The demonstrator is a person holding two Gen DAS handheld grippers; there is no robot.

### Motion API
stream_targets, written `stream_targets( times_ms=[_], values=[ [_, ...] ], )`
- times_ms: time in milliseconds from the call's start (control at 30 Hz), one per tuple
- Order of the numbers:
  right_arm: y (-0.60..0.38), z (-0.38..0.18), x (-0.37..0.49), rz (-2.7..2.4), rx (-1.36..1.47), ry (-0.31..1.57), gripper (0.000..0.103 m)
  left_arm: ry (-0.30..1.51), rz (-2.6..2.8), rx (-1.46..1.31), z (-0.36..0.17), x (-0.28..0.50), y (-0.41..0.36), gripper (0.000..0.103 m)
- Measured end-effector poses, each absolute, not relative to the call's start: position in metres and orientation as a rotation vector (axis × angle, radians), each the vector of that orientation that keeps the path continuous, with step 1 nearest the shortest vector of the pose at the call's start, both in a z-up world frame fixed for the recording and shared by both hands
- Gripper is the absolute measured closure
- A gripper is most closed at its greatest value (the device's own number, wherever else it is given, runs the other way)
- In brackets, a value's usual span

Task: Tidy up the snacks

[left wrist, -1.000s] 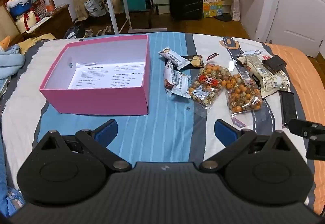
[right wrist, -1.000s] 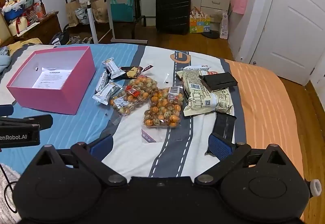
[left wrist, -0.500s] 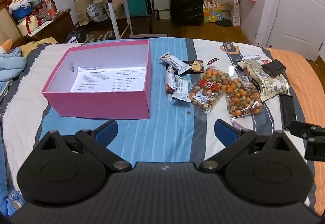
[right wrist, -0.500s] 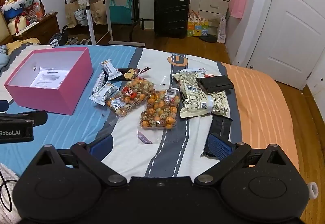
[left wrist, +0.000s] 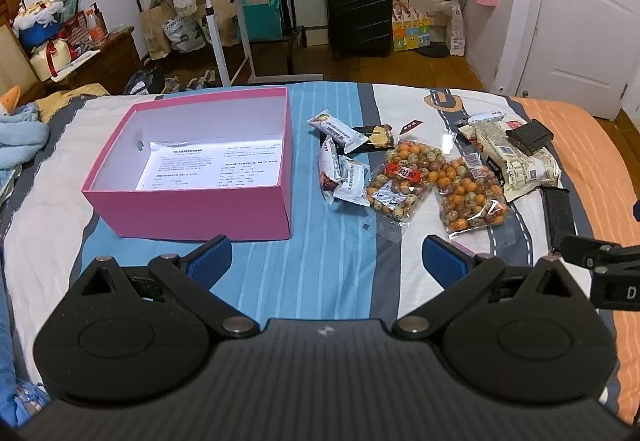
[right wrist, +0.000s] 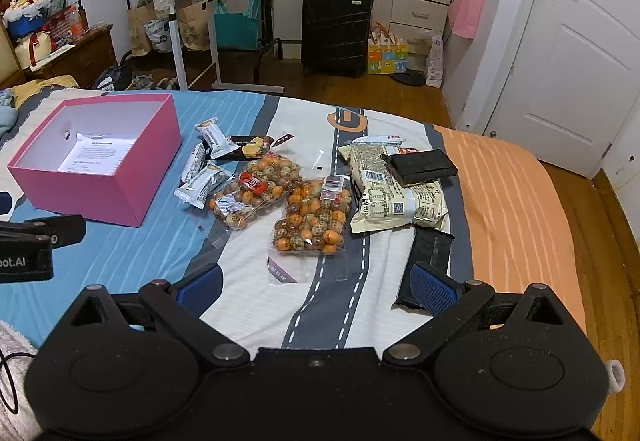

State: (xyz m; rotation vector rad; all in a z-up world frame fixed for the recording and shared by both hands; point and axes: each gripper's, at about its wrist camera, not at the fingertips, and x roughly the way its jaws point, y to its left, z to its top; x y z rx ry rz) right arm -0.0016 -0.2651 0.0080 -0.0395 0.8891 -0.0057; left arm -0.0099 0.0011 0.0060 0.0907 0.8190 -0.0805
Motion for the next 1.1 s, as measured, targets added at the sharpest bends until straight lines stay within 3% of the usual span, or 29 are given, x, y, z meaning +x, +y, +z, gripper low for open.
stream_targets(
  times_ms=[1100],
  values=[
    [-0.268, 0.015, -0.006, -0.014, -0.028, 0.860, 0.001, 0.775, -0.082, 0.137, 0.011, -0.020, 0.000, 0.000]
  ],
)
